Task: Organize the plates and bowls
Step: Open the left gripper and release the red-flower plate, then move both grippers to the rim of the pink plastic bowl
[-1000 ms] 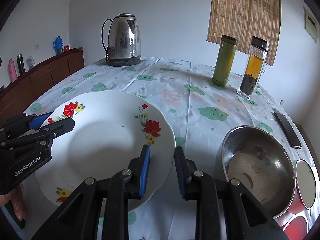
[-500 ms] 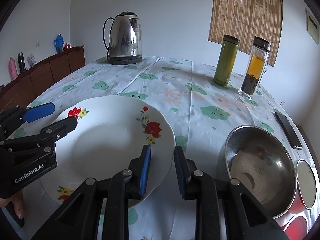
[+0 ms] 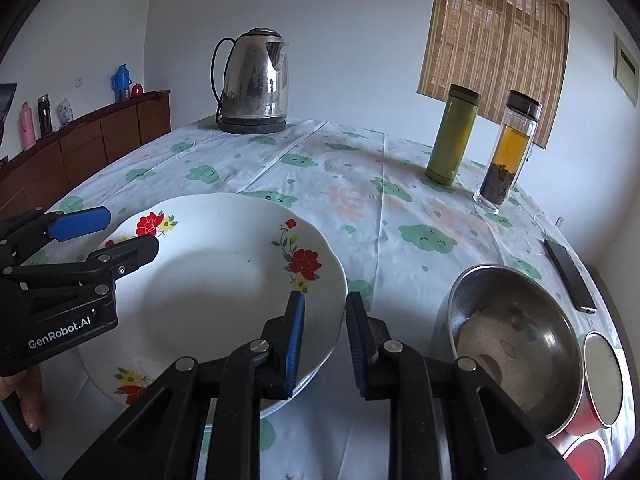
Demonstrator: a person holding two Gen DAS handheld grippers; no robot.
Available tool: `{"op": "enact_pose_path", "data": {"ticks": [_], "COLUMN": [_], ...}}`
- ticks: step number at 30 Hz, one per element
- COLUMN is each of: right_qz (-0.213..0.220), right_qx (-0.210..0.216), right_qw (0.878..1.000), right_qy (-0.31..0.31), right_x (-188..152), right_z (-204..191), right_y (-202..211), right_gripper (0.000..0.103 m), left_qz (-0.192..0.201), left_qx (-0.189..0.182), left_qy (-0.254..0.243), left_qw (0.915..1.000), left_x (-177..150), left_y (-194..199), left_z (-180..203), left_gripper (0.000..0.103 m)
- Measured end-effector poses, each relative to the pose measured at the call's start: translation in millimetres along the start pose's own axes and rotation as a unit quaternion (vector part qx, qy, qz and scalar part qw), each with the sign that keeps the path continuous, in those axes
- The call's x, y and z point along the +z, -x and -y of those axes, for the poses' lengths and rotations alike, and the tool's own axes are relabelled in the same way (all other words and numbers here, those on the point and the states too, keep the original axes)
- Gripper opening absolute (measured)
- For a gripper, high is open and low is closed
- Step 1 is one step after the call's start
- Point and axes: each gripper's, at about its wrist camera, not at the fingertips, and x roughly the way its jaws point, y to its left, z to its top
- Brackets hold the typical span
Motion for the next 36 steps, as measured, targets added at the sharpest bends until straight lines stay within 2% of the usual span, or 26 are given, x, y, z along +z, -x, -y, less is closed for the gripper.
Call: {"op": "enact_pose_path", "data": {"ticks": [6,8,11,15,21,27,30,32,36], "right_qz": [0.019,0.024,0.046,0.047,0.057,0.088,0.079,0.076,0.093], "right_qx": [-0.026,-0.022,-0.038,0.01,0.021,0.034,0.043,0.054,0.051], "right_qw": [0.999,0.999,0.998,0.999,0.997,0.993,0.991,0.991,0.99], "right_qy": [0.024,0.02,0.024,-0.013,-0.037,-0.075,-0.094,-0.098,-0.094], "right_x": [1.1,2.4,5.0,8.3,8.6,7.7,3.7,-0.9,-12.4], "right_z": [-7.5,-6.5,-5.4,5.2,11.7,25.8,32.9,35.4,39.4], "right_y": [5.3,7.1,14.5,18.7,24.2,36.5,39.9,47.8,81.4], "right_gripper": [0.023,0.023,0.023,0.023,0.023,0.023,0.023,0.023,0.023], "left_qz": [0.0,0.0,0.001,0.009,0.026,0.046,0.048,0.053,0.069], "left_qx": [0.001,0.001,0.001,0.001,-0.01,-0.025,-0.035,-0.046,-0.063], "left_qy": [0.002,0.002,0.003,0.013,0.03,0.041,0.04,0.037,0.023], "left_qw": [1.0,1.0,1.0,0.9999,0.9992,0.9978,0.9974,0.9968,0.9953], "left_x": [0.0,0.0,-0.1,-0.7,1.3,4.8,6.2,6.7,7.0], "left_y": [-0.7,-0.7,-0.3,2.0,9.6,19.2,22.0,25.8,35.0], "left_z": [-1.6,-1.6,-2.2,-7.1,-11.4,-13.4,-10.4,-7.0,2.5], "left_gripper": [0.071,0.071,0.071,0.071,0.071,0.071,0.071,0.071,0.071]}}
